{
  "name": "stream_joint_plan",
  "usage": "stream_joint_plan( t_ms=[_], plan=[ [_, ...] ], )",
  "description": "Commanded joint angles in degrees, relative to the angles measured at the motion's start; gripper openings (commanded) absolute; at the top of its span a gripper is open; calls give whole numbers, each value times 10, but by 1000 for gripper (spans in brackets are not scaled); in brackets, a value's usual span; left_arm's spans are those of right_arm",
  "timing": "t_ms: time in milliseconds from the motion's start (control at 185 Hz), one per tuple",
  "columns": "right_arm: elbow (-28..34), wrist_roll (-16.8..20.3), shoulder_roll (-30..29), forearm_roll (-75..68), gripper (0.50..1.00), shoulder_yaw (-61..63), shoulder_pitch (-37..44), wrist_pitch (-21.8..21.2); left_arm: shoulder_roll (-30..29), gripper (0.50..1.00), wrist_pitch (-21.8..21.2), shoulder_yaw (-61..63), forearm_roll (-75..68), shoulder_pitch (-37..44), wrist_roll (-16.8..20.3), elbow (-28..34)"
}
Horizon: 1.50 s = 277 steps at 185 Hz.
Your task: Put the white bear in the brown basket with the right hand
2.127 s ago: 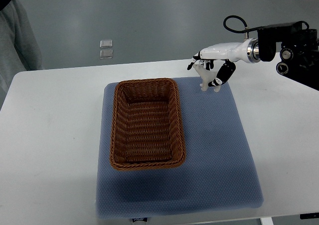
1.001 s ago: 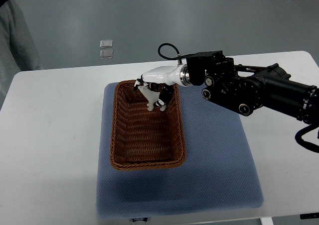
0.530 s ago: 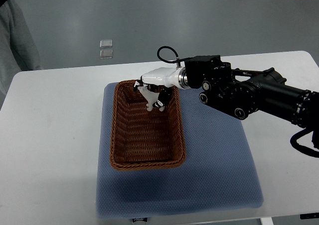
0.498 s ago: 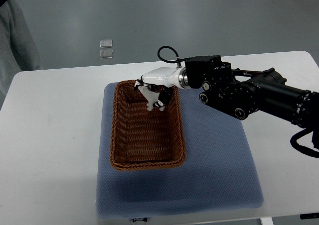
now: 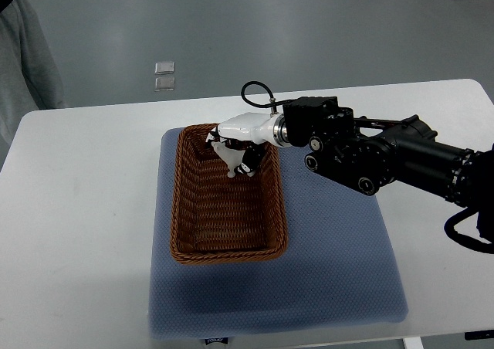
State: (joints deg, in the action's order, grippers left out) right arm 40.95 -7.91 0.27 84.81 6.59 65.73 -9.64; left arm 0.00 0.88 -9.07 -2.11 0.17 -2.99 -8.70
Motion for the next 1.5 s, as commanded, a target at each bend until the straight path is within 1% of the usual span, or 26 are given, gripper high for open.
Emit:
stream_joint_plan(
  t_ms=[0, 124, 184, 244, 281, 417, 438, 444, 449, 455, 465, 471, 487, 493, 509, 514, 568, 698, 969, 1066, 1223, 1364, 1494],
  plan=[
    [0, 0, -1, 0, 586, 0, -2, 1, 0, 1000, 0, 0, 0, 0, 0, 0],
    [0, 0, -1, 0, 611, 0, -4, 1, 0, 1000, 0, 0, 0, 0, 0, 0],
    [0, 0, -1, 0, 668, 1, -6, 5, 0, 1000, 0, 0, 0, 0, 0, 0],
    [0, 0, -1, 0, 693, 1, -9, 7, 0, 1000, 0, 0, 0, 0, 0, 0],
    [0, -1, -1, -1, 723, 1, -9, 7, 0, 1000, 0, 0, 0, 0, 0, 0],
    [0, -1, -1, -1, 760, 1, -10, 6, 0, 1000, 0, 0, 0, 0, 0, 0],
    [1, -1, -1, -2, 780, 1, -10, 6, 0, 1000, 0, 0, 0, 0, 0, 0],
    [1, -1, -1, -2, 795, 1, -10, 6, 0, 1000, 0, 0, 0, 0, 0, 0],
    [1, -1, -1, -2, 795, 1, -10, 6, 0, 1000, 0, 0, 0, 0, 0, 0],
    [1, -1, -1, -2, 807, 2, -10, 6, 0, 1000, 0, 0, 0, 0, 0, 0],
    [1, -1, -1, -2, 807, 2, -10, 6, 0, 1000, 0, 0, 0, 0, 0, 0],
    [1, -1, -1, -2, 819, 2, -10, 6, 0, 1000, 0, 0, 0, 0, 0, 0],
    [1, -2, -1, -2, 829, 2, -10, 6, 0, 1000, 0, 0, 0, 0, 0, 0],
    [1, -2, -1, -2, 842, 2, -10, 6, 0, 1000, 0, 0, 0, 0, 0, 0],
    [1, -2, -1, -3, 852, 2, -10, 5, 0, 1000, 0, 0, 0, 0, 0, 0],
    [1, -2, -1, -3, 862, 2, -10, 5, 0, 1000, 0, 0, 0, 0, 0, 0],
    [2, -2, -1, -3, 895, 2, -10, 4, 0, 1000, 0, 0, 0, 0, 0, 0],
    [4, -3, 0, -7, 915, 2, -9, 0, 0, 1000, 0, 0, 0, 0, 0, 0],
    [12, -5, 2, -13, 921, 7, -4, -4, 0, 1000, 0, 0, 0, 0, 0, 0],
    [24, -5, 9, -13, 921, 11, -1, -8, 0, 1000, 0, 0, 0, 0, 0, 0],
    [33, -7, 20, -19, 921, 14, 21, -8, 0, 1000, 0, -1, 0, 0, 0, 0],
    [44, -6, 37, -40, 921, 54, 32, -21, 0, 1000, 0, -1, 0, 0, 0, 0],
    [49, -7, 57, -83, 921, 105, 30, -22, 0, 1000, 0, -1, 0, 0, 0, 0]
  ],
)
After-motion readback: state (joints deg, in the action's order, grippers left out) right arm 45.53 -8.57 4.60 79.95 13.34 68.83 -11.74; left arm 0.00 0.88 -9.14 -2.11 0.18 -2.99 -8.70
